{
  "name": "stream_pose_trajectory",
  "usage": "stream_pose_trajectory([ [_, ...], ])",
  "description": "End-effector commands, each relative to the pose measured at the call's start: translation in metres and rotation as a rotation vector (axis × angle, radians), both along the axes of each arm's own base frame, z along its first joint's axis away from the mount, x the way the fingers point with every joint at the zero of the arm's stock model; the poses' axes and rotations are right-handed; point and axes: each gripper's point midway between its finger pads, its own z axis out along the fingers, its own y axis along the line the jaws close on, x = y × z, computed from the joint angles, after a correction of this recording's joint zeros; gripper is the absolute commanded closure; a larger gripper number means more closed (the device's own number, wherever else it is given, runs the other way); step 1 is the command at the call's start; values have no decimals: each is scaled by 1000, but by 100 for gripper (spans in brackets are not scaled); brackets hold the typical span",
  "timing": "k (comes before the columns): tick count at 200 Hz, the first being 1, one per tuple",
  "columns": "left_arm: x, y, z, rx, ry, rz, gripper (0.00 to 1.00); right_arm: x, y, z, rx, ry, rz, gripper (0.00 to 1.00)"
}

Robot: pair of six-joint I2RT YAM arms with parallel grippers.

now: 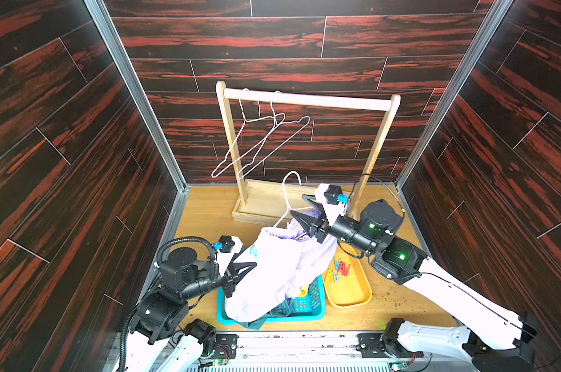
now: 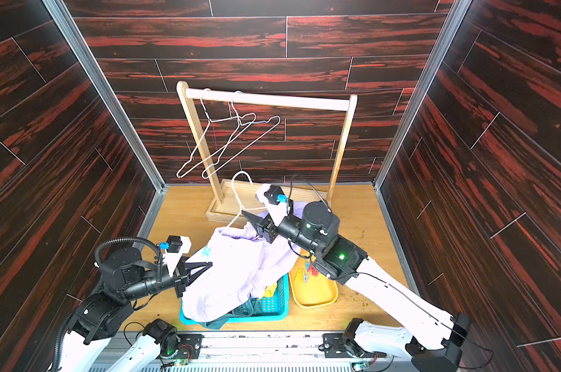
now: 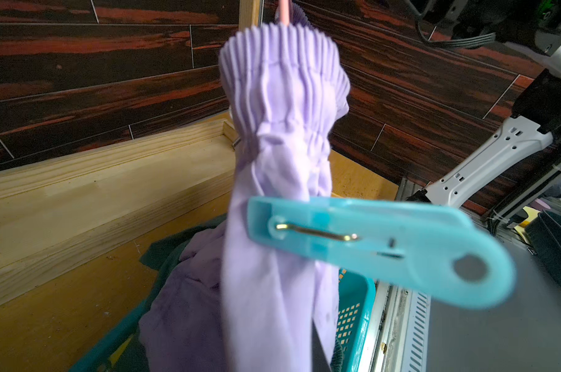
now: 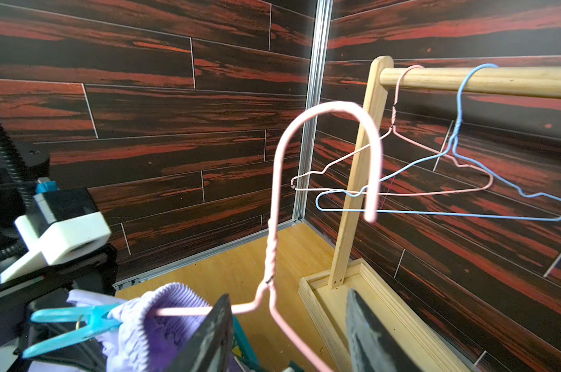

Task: Remove the clothespins securing shorts to the hanger
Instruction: Remove the clothespin from the hanger.

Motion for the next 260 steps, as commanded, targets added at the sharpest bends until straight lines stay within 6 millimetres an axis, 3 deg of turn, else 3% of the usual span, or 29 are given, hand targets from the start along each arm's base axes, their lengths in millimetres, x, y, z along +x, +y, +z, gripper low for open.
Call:
stream_pose_trajectory([
  [1, -1, -2, 23, -34, -65, -16, 100, -4, 10, 9, -4, -18, 27, 43],
  [27, -2, -2, 24, -35, -66, -18, 100, -1, 20, 7, -32, -15, 27, 43],
  [75, -3, -2, 23, -31, -64, -19, 100, 25, 23, -4, -91, 5, -106, 43],
  [149, -2, -1, 21, -25, -63, -12, 100, 19, 44, -6, -129, -11, -67, 50],
  [196, -3, -1, 20, -22, -56, -12, 100, 17, 48, 0, -144, -35, -77, 54],
  [227, -4, 0, 20, -24, -59, -13, 100, 17, 46, 2, -148, -41, -88, 66],
  [243, -4, 0, 20, -24, -60, -12, 100, 16, 46, 1, -149, -40, -85, 79],
  [260, -3, 0, 20, -27, -61, -7, 100, 14, 47, 0, -149, -37, -74, 100],
])
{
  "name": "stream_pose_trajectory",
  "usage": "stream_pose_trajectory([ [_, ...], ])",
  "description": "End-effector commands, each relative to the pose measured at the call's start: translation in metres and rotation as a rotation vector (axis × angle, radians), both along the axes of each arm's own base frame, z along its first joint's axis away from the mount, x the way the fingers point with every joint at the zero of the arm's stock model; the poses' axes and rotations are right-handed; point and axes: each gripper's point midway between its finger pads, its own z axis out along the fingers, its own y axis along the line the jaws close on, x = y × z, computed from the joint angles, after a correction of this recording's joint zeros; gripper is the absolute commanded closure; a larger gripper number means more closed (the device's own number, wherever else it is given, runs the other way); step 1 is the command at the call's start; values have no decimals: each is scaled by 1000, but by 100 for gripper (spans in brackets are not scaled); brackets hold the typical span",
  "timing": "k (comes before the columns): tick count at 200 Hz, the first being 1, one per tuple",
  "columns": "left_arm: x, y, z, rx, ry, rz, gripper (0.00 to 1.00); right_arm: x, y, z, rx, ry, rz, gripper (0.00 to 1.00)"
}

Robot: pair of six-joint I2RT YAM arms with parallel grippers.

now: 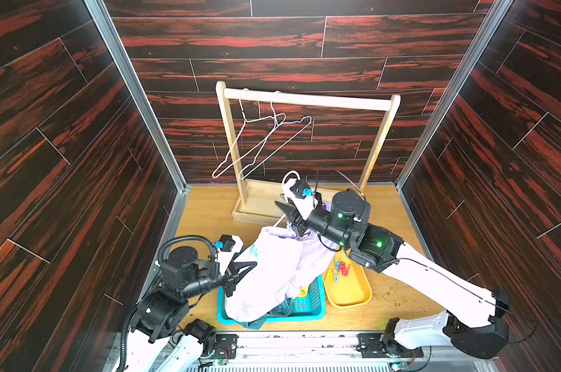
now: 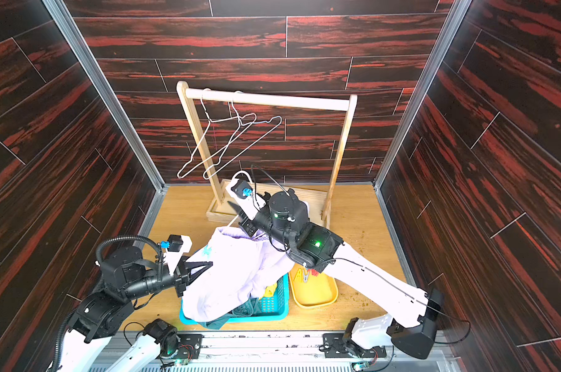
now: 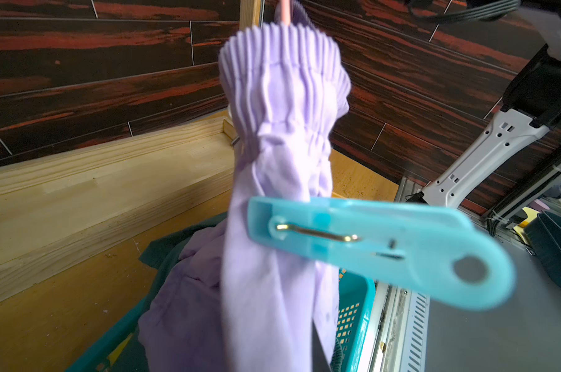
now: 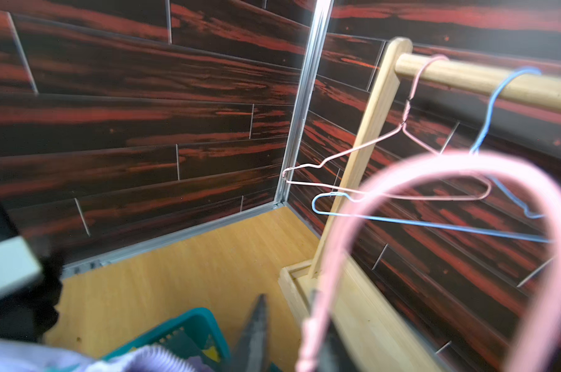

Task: Remove the clothespins securing shorts to the hanger
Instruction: Remove the clothespin from the hanger.

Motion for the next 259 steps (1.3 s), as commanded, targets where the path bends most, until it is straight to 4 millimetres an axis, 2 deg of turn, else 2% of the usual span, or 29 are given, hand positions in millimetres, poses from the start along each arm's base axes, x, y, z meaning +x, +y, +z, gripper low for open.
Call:
stream_pose_trajectory([
  [1, -4, 0, 21, -29, -70, -8, 100, -2, 3, 1, -9, -2, 7, 100],
  [13, -3, 1, 23, -40, -74, 2, 99, -3, 4, -1, -13, 1, 16, 100],
  [19, -3, 1, 24, -46, -78, 6, 88, -4, 4, -2, -15, 2, 20, 100],
  [23, -4, 1, 25, -50, -81, 6, 73, -4, 4, -3, -16, 3, 21, 100],
  [27, -4, 2, 25, -52, -82, 7, 62, -4, 4, -5, -16, 3, 21, 100],
  [40, -6, 2, 27, -65, -93, 4, 42, -5, 3, -7, -10, -4, 23, 100],
  [50, -8, 2, 28, -71, -105, 0, 22, -6, 1, -8, -3, -10, 22, 100],
  [57, -9, 2, 28, -74, -110, -3, 13, -7, 0, -9, 2, -15, 24, 100],
  [72, -9, 3, 28, -76, -124, 1, 1, -10, -1, -11, 8, -19, 34, 100],
  [112, -3, 11, 26, -45, -176, 64, 0, -10, -3, -9, 18, -18, 30, 100],
  [159, -5, 24, 40, -81, -297, 138, 0, -9, -4, -3, 38, -24, 22, 100],
  [201, 1, 25, 45, -113, -303, 162, 0, -7, -2, 1, 49, -25, 18, 100],
  [259, 6, 22, 50, -164, -327, 165, 2, 8, -5, 7, 38, -17, -67, 100],
])
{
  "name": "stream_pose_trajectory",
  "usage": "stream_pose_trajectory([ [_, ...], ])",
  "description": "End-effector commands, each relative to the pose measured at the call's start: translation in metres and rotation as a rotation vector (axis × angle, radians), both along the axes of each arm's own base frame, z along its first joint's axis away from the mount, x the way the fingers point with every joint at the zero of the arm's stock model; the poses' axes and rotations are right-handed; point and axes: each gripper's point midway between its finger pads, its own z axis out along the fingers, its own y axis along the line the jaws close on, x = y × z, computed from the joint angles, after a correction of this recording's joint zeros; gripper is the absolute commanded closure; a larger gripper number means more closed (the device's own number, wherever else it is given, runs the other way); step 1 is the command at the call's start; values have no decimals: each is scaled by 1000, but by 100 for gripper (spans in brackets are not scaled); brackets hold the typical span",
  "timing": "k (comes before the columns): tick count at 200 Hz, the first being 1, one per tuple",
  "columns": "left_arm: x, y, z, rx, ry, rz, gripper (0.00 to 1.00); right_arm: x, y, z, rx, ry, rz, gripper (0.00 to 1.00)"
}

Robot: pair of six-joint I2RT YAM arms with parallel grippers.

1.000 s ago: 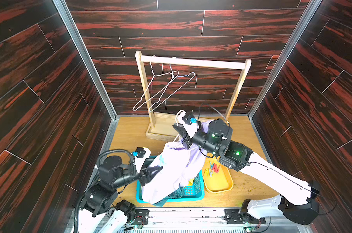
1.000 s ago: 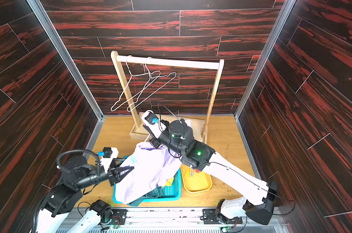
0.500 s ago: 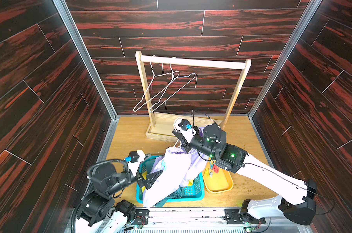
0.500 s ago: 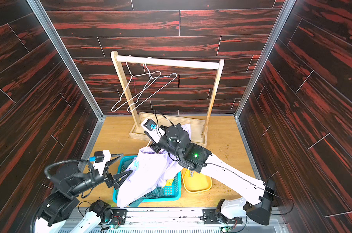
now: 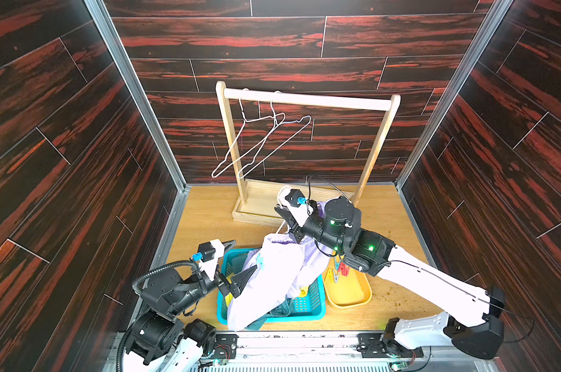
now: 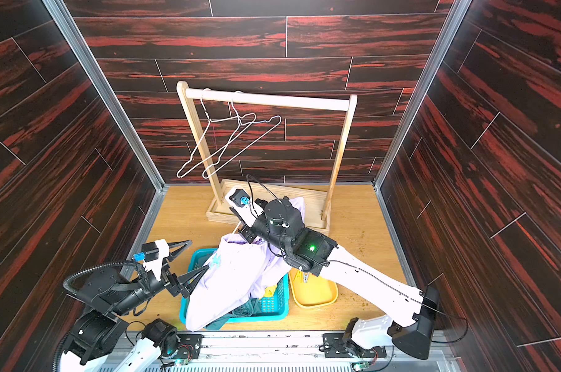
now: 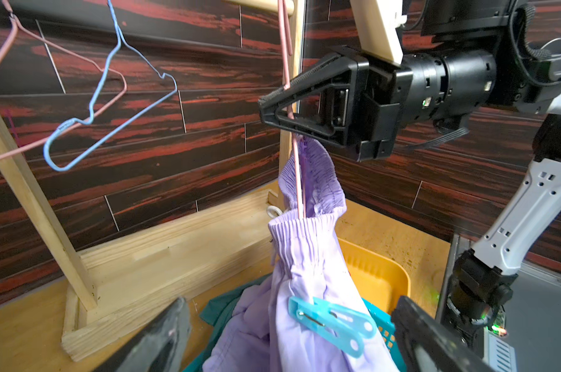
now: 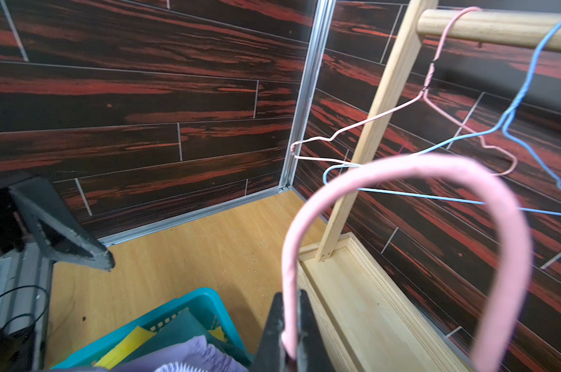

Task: Remove the clothespins securing shorts to the hanger
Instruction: Remove the clothespin from the hanger.

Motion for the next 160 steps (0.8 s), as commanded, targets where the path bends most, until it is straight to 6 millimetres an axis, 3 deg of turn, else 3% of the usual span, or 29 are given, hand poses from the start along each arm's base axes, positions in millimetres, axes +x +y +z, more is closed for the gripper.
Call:
stream_pose_trajectory([
  [1, 2, -1, 10, -36, -38, 0, 2, 6, -8, 37, 74, -41, -56, 100],
  [103, 20, 14, 21, -35, -194, 136, 2, 20, 0, 37, 51, -6, -105, 100],
  [160, 26, 2, 20, -14, -185, 90, 5, 26, -4, 39, 53, -11, -139, 100],
])
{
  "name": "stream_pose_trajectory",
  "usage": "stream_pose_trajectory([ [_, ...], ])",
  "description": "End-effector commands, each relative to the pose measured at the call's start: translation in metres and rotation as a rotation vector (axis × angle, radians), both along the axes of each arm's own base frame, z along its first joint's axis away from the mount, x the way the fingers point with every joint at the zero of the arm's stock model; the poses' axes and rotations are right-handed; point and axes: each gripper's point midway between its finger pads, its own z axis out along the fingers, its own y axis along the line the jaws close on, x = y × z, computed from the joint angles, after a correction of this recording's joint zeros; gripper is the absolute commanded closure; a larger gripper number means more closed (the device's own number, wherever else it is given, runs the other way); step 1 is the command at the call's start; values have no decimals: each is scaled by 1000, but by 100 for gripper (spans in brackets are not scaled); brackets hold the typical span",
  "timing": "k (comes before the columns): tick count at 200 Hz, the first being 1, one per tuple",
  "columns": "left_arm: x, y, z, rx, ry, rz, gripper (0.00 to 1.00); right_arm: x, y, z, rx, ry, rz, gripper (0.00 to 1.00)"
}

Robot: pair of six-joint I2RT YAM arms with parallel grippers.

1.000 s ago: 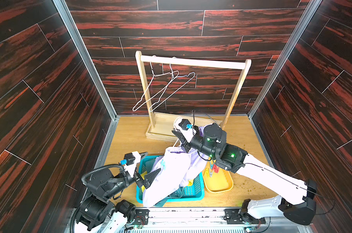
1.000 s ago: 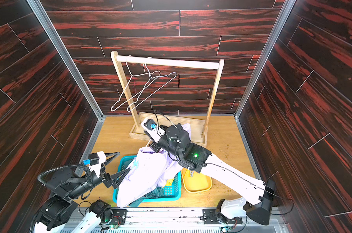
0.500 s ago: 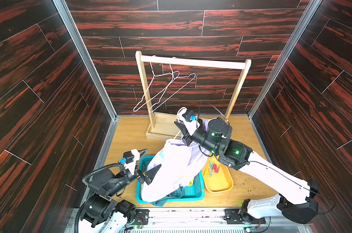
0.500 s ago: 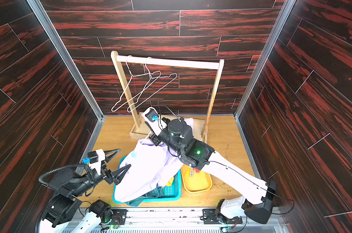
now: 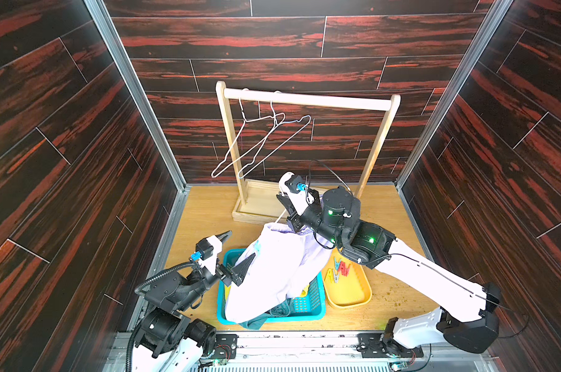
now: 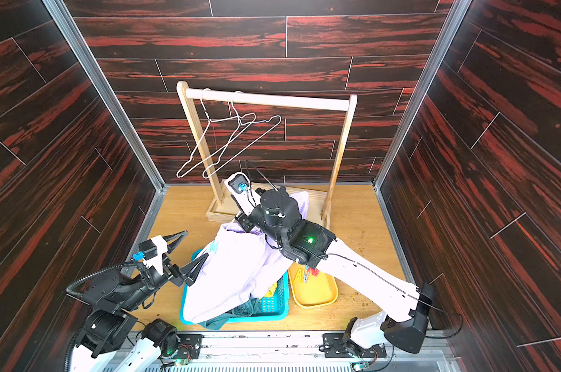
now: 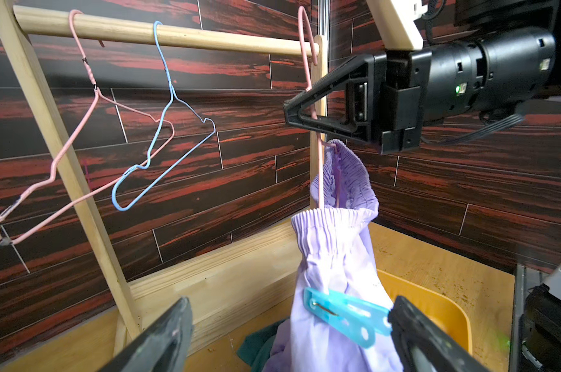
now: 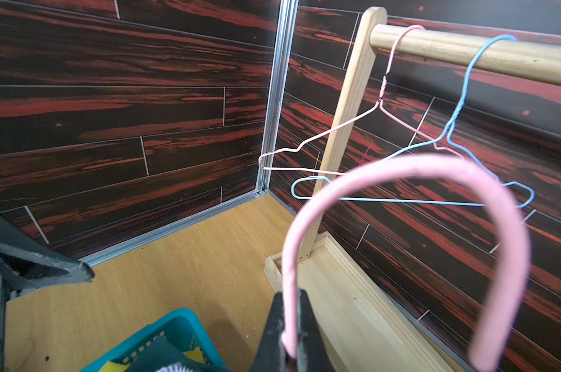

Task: Remove the clothespins securing shorts to the hanger
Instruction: Remove the clothespin from the hanger.

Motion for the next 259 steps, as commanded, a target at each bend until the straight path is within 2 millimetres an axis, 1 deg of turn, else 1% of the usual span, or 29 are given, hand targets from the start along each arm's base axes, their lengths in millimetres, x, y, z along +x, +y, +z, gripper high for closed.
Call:
stream_pose_trajectory([
  [1, 0, -5, 11, 2, -44, -18, 5, 6, -1, 17, 46, -21, -31, 100],
  [26, -4, -7, 17, -2, -63, -33, 5, 10, -1, 17, 47, -19, -42, 100],
  [63, -8, -14, 19, 29, -82, -44, 5, 13, -2, 18, 48, -14, -51, 100],
  [85, -7, -21, 13, 84, -87, -42, 5, 13, -3, 20, 54, -13, -49, 100],
  [115, -7, -29, 12, 116, -112, -33, 6, 12, -4, 19, 53, -9, -47, 100],
  [130, -4, -30, 10, 129, -117, -13, 6, 10, -4, 19, 55, -9, -40, 100],
  [156, -2, -24, 11, 117, -118, 21, 8, 7, -6, 21, 63, -11, -29, 100],
  [182, 0, -25, 7, 124, -99, 24, 12, 4, -6, 23, 71, -15, -17, 100],
  [229, 2, -46, -4, 159, -56, -49, 21, 5, -6, 22, 66, -17, -20, 100],
  [242, 3, -48, -5, 161, -57, -51, 22, 6, -8, 21, 65, -16, -24, 100],
  [259, 2, -47, -1, 148, -69, -43, 25, 6, -9, 21, 62, -17, -28, 100],
])
